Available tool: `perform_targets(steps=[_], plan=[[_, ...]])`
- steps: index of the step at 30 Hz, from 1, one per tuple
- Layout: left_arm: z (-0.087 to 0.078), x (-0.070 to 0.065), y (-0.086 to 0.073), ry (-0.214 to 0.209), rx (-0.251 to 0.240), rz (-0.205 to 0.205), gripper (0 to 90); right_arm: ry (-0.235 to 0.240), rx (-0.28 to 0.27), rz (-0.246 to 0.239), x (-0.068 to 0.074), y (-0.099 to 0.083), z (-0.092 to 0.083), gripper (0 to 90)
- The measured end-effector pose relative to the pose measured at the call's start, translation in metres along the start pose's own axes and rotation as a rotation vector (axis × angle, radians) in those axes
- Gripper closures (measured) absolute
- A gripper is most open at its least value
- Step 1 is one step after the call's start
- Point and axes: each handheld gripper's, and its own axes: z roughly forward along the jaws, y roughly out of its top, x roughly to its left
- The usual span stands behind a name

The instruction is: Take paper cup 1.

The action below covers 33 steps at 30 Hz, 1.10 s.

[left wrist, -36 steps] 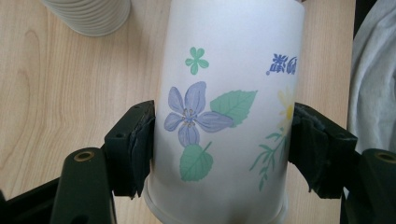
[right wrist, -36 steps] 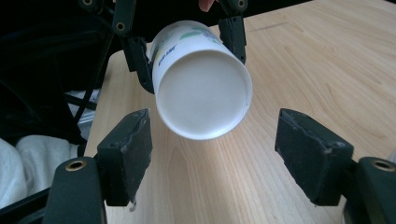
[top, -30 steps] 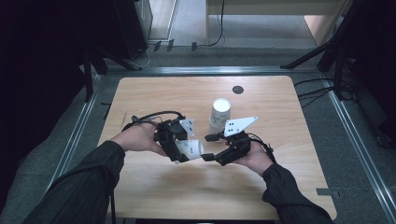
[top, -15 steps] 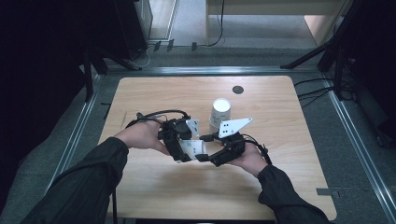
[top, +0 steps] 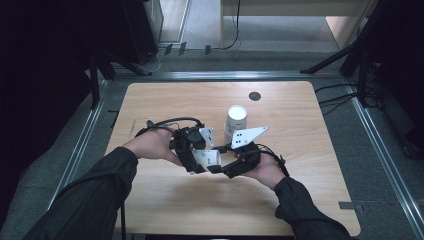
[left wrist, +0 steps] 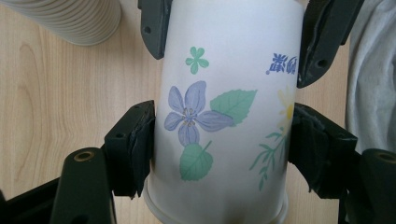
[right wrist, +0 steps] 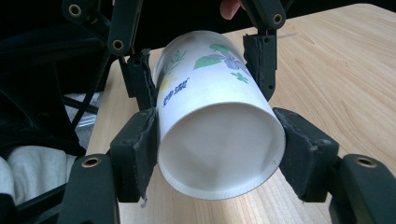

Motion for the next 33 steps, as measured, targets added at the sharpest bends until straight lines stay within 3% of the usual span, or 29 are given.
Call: perform_targets(steps=[6, 9, 14, 22, 33], plan=[[-0.001, 0.001, -0.003, -0.006, -0.026, -0.011, 26.5, 0.0, -0.005, -0.003, 0.0, 0.001, -0.001, 35.0], [-0.002, 0.002, -0.004, 0.002, -0.043, -0.023, 17.7, -0.006, -0.01, 0.0, -0.001, 0.001, -0.004, 35.0], [-0.004, 0.003, -0.008, 0.013, -0.096, -0.041, 12.9, -0.012, -0.019, 0.001, -0.002, 0.002, -0.009, 35.1], [-0.008, 0.005, -0.024, 0.002, -0.255, -0.091, 12.5, -0.02, -0.037, -0.001, -0.005, 0.001, -0.023, 35.0], [0.003, 0.0, -0.046, -0.021, -0.442, -0.165, 8.5, -0.018, -0.05, 0.005, -0.005, -0.001, -0.036, 35.0]])
